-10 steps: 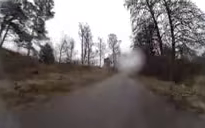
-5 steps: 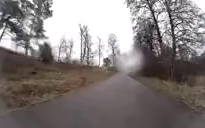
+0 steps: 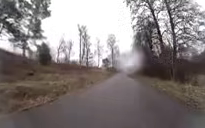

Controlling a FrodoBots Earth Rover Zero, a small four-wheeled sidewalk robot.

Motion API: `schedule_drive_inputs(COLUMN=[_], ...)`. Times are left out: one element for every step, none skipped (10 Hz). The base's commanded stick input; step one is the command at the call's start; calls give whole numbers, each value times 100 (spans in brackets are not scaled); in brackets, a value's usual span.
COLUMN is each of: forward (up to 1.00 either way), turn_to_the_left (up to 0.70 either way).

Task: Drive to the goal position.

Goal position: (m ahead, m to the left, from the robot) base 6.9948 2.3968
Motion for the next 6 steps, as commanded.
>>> schedule_drive_inputs(forward=[70, 70, 70, 70, 70, 70], turn_to_the_left=[-5, -13, -26, -4, 0, 0])
